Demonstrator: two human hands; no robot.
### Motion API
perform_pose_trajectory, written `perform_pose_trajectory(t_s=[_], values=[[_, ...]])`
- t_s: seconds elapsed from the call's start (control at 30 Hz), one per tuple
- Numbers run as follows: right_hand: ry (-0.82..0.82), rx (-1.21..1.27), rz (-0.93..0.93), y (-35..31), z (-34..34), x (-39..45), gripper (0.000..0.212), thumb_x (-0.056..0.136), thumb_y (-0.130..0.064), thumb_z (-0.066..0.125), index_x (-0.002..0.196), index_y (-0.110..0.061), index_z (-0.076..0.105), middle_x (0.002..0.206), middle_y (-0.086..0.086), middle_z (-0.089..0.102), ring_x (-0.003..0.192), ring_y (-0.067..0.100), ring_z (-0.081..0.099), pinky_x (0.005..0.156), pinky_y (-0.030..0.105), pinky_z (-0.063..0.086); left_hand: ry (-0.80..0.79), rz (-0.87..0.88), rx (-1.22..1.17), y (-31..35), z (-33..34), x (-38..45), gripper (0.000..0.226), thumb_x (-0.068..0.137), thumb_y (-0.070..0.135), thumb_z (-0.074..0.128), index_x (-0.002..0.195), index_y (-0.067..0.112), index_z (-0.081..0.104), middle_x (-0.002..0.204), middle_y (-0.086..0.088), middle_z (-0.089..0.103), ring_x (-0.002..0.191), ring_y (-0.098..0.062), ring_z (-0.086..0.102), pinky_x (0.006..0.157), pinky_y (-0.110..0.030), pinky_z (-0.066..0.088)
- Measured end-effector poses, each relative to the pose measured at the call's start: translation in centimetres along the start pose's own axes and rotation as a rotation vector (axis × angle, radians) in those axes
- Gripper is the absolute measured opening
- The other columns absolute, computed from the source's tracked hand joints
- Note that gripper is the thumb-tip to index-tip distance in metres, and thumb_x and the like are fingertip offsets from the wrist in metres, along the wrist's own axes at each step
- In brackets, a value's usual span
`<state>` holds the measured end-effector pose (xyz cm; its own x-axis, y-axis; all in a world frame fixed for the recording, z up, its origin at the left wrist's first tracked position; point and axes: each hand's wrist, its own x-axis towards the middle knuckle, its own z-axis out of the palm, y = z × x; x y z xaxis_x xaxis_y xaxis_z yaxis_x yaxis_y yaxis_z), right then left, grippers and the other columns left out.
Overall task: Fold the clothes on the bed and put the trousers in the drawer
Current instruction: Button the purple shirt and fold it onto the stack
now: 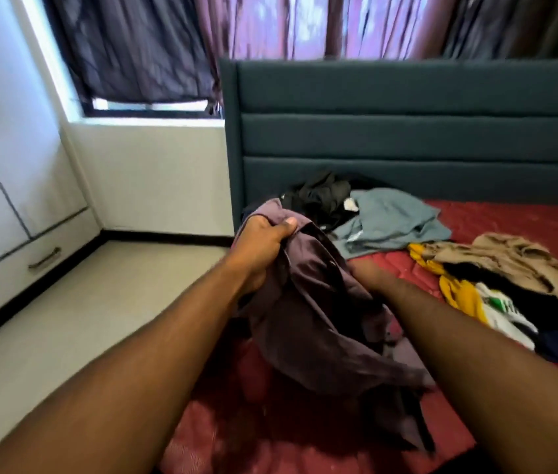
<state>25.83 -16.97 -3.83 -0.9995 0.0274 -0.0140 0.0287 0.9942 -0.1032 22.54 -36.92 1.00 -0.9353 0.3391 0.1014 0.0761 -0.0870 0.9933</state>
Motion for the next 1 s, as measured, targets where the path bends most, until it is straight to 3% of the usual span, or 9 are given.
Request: perform_pose_trajectory(t_s=[0.1, 0.17, 0.27, 0.37, 0.47, 0.6, 0.8, 0.9, 1.0], values=[[0.347, 0.246, 0.325, 4.0, -10.4, 0.6, 0.023, 0.095, -0.029, 0.053, 0.108, -0.016, 0.067, 0.114, 0.018, 0.067, 0.104, 0.034, 0.062, 0.078, 0.033, 0.042, -0.051, 0.173, 0.017, 8.3, 2.1, 3.0, 0.021, 0.096, 0.000, 0.054, 0.114, 0.008, 0.063, 0.100, -0.014, 0.070, 0.086, -0.025, 0.066, 0.085, -0.038, 0.055], [0.608, 0.213, 0.446, 6.2, -17.5, -0.5, 0.022, 0.089, -0.015, 0.050, 0.106, -0.014, 0.065, 0.113, 0.022, 0.065, 0.103, 0.040, 0.062, 0.081, 0.038, 0.048, -0.056, 0.251, 0.021, 12.5, 3.3, 4.3, 0.030, 0.096, -0.001, 0.054, 0.125, 0.001, 0.058, 0.110, -0.020, 0.069, 0.091, -0.029, 0.068, 0.087, -0.042, 0.056], [0.827, 0.195, 0.542, 7.3, -24.6, -4.1, 0.032, 0.088, -0.006, 0.045, 0.112, -0.012, 0.064, 0.119, 0.025, 0.060, 0.109, 0.044, 0.058, 0.090, 0.043, 0.048, -0.062, 0.316, -0.013, 17.2, 4.1, 4.4, 0.029, 0.095, 0.000, 0.056, 0.123, 0.002, 0.061, 0.108, -0.016, 0.071, 0.092, -0.029, 0.069, 0.086, -0.045, 0.057], [1.139, 0.273, 0.549, 7.9, -28.8, -7.5, 0.035, 0.087, -0.001, 0.041, 0.112, -0.010, 0.063, 0.118, 0.026, 0.057, 0.105, 0.047, 0.056, 0.089, 0.046, 0.046, -0.083, 0.372, -0.124, 20.0, 3.2, 3.3, 0.022, 0.094, -0.003, 0.055, 0.112, 0.006, 0.064, 0.087, -0.005, 0.074, 0.073, -0.018, 0.070, 0.065, -0.031, 0.059], [1.233, 0.375, 0.502, 8.2, -28.2, -8.1, 0.038, 0.085, 0.002, 0.042, 0.116, -0.006, 0.063, 0.118, 0.025, 0.056, 0.105, 0.044, 0.055, 0.089, 0.043, 0.044, -0.006, 0.370, -0.192, 20.0, 0.7, 2.7, 0.020, 0.095, -0.001, 0.053, 0.103, 0.013, 0.066, 0.073, 0.000, 0.073, 0.059, -0.013, 0.068, 0.054, -0.026, 0.056], [1.089, 0.442, 0.476, 8.5, -22.7, -6.8, 0.018, 0.083, -0.001, 0.054, 0.095, -0.008, 0.066, 0.112, 0.022, 0.055, 0.099, 0.040, 0.056, 0.087, 0.037, 0.044, 0.207, 0.222, -0.208, 14.9, -4.8, 3.0, 0.027, 0.096, 0.000, 0.051, 0.115, 0.015, 0.064, 0.088, -0.010, 0.069, 0.064, -0.019, 0.068, 0.057, -0.032, 0.058], [0.499, 0.286, 0.535, 7.9, -9.1, -4.2, 0.009, 0.083, -0.010, 0.053, 0.083, -0.018, 0.051, 0.110, 0.019, 0.060, 0.099, 0.036, 0.060, 0.081, 0.036, 0.048, 0.334, -0.205, 0.120, -1.1, -13.2, 3.2, 0.031, 0.094, 0.004, 0.058, 0.125, 0.008, 0.058, 0.114, -0.021, 0.066, 0.094, -0.036, 0.067, 0.087, -0.052, 0.054], [0.253, 0.362, 0.469, 7.1, -1.1, -2.1, 0.017, 0.078, -0.001, 0.050, 0.078, -0.016, 0.044, 0.083, 0.018, 0.060, 0.073, 0.032, 0.063, 0.060, 0.039, 0.055, 0.399, -0.353, 0.201, -8.4, -14.8, 2.4, 0.029, 0.094, 0.003, 0.059, 0.123, 0.003, 0.059, 0.114, -0.023, 0.065, 0.096, -0.036, 0.066, 0.087, -0.052, 0.054], [0.068, 0.447, 0.432, 6.5, 3.8, -1.0, 0.027, 0.080, 0.008, 0.049, 0.079, -0.018, 0.042, 0.070, 0.013, 0.053, 0.056, 0.025, 0.056, 0.042, 0.032, 0.046, 0.352, -0.431, 0.215, -11.8, -14.7, 1.6, 0.025, 0.091, 0.001, 0.063, 0.116, 0.002, 0.062, 0.107, -0.021, 0.066, 0.094, -0.035, 0.065, 0.087, -0.048, 0.054]])
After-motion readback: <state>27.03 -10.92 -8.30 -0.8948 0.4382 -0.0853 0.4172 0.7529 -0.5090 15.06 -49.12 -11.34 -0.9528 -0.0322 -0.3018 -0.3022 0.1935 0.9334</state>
